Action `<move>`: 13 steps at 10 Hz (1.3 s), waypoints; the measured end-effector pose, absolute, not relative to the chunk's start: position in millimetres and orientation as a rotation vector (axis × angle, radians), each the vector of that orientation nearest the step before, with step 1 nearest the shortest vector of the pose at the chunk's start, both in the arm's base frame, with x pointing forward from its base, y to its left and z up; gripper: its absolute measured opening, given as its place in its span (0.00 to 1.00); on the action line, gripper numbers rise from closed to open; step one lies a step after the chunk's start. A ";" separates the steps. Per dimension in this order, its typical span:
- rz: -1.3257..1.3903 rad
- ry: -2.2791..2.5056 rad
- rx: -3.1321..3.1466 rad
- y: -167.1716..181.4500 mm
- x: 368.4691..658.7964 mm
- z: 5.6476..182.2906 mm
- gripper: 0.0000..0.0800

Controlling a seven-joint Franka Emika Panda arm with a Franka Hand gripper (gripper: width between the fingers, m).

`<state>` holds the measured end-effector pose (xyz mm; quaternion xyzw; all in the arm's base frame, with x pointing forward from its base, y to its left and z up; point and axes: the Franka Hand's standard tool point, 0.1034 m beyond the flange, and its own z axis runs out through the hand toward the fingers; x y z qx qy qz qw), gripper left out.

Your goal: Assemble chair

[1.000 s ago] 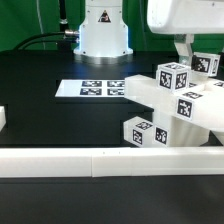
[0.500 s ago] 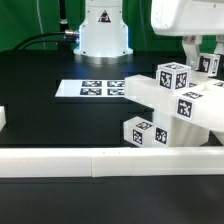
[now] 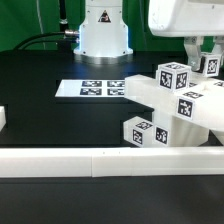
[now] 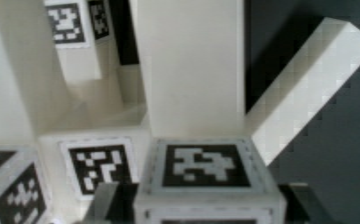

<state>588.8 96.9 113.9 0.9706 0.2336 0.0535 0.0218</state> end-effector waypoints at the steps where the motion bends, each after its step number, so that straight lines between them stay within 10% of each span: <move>1: 0.187 0.485 3.074 96.6 589.0 113.7 0.34; 13: 0.213 -1.303 2.974 112.9 589.0 113.7 0.34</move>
Offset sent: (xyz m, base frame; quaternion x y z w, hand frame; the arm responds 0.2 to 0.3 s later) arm -0.0004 0.0031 -0.0057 -0.0206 0.0078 0.2131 0.9768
